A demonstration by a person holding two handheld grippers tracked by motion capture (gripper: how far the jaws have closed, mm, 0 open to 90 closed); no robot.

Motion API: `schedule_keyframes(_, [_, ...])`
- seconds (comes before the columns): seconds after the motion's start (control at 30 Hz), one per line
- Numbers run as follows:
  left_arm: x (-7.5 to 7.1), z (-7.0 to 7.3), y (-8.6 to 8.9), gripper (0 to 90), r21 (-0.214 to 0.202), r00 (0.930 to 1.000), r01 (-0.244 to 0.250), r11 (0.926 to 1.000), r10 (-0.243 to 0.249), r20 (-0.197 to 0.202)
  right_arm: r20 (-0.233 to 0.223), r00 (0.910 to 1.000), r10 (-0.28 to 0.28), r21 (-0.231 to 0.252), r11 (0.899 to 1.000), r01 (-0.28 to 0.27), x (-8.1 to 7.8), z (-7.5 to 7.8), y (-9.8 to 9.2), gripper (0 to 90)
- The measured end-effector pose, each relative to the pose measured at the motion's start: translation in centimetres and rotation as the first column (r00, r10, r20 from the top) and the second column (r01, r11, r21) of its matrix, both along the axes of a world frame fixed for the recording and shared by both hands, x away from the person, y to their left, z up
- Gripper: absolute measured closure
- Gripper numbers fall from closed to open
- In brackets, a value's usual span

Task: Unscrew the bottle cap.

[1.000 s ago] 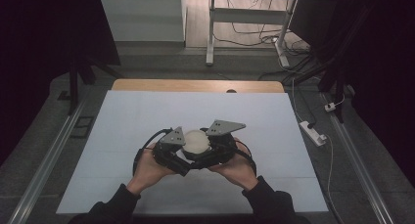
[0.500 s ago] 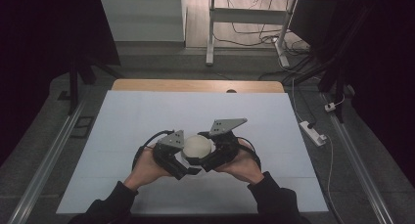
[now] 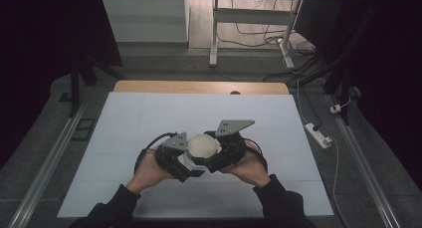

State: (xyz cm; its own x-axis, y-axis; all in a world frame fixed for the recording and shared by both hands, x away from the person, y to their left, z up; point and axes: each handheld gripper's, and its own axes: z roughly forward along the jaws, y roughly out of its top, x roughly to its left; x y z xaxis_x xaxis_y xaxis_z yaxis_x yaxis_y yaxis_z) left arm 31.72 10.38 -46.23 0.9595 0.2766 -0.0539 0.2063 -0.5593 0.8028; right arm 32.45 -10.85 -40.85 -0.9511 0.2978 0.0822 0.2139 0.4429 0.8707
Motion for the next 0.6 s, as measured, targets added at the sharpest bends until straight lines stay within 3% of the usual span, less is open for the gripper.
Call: schedule_keyframes(0.6, [1.2, -0.5, 0.9, 7.4, 0.000, 0.9926, -0.121, 0.9927, 0.121, -0.009, 0.005, 0.9991, -0.043, 0.005, 0.999, 0.043, -0.4, 0.3, -0.9, 7.1])
